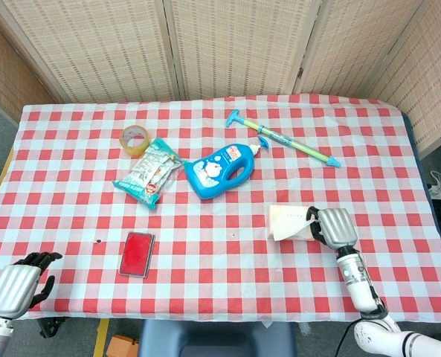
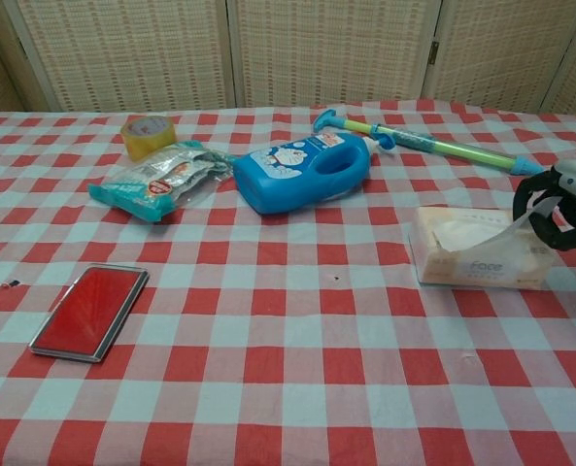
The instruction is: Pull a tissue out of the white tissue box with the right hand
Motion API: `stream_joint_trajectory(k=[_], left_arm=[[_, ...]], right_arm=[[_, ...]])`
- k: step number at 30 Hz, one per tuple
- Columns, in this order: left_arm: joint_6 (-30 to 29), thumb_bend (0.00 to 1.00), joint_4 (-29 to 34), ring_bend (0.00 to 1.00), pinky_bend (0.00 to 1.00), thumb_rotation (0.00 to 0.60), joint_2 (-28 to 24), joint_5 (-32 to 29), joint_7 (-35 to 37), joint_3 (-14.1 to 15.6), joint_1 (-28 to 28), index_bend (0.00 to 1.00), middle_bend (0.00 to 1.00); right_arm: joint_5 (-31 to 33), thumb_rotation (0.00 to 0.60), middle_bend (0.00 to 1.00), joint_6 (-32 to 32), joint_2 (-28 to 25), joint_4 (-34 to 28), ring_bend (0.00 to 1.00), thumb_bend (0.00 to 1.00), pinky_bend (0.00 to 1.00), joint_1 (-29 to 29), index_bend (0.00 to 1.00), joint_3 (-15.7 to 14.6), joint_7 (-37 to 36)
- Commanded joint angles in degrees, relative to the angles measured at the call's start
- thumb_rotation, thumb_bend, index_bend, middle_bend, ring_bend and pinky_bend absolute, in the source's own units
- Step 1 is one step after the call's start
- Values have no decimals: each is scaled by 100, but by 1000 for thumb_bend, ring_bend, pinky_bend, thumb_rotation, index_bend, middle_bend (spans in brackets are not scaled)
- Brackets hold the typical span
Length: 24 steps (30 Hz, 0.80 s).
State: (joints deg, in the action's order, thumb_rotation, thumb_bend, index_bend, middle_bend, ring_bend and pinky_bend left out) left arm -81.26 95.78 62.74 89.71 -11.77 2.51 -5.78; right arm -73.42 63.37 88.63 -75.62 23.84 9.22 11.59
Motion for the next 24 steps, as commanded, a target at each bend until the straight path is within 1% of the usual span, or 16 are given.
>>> stream_joint_trajectory(k=[1, 3, 5, 9, 13, 17, 21, 24], left_arm=[[-2, 509, -2, 303, 533, 600, -2, -14, 11, -6, 3, 315, 352], [0, 508, -3, 302, 533, 600, -6, -23, 27, -8, 4, 315, 352], [0, 508, -6, 302, 533, 600, -7, -23, 30, -8, 4, 315, 352], [4, 509, 1, 303, 533, 600, -5, 2, 22, 1, 0, 316, 352], [0, 508, 3, 302, 533, 600, 5, -2, 1, 0, 3, 316, 352], [29, 509, 17, 302, 533, 600, 13, -1, -47, 10, -5, 315, 352], [48, 509, 25, 303, 533, 600, 27, -6, -89, 11, -12, 315, 352], [62, 509, 33, 302, 533, 600, 28, -12, -109, 17, -14, 315, 352]], right_arm=[[-120, 600, 743, 131, 97, 133, 816, 798, 932, 26, 640, -30, 14], [-233, 600, 755, 352, 116, 105, 825, 892, 942, -19, 734, -7, -127], [-328, 600, 760, 554, 23, -18, 827, 931, 944, -83, 765, 8, -221], [-424, 600, 760, 886, -366, -454, 827, 937, 945, -235, 770, 14, -60], [-448, 600, 760, 1228, -834, -903, 827, 937, 945, -462, 776, 40, -57], [-460, 600, 760, 1575, -1276, -1238, 827, 944, 945, -700, 780, 125, -349], [-447, 600, 760, 1856, -1565, -1387, 827, 954, 945, -857, 782, 263, -632], [-370, 600, 760, 1916, -1721, -1426, 826, 956, 945, -905, 782, 361, -741]])
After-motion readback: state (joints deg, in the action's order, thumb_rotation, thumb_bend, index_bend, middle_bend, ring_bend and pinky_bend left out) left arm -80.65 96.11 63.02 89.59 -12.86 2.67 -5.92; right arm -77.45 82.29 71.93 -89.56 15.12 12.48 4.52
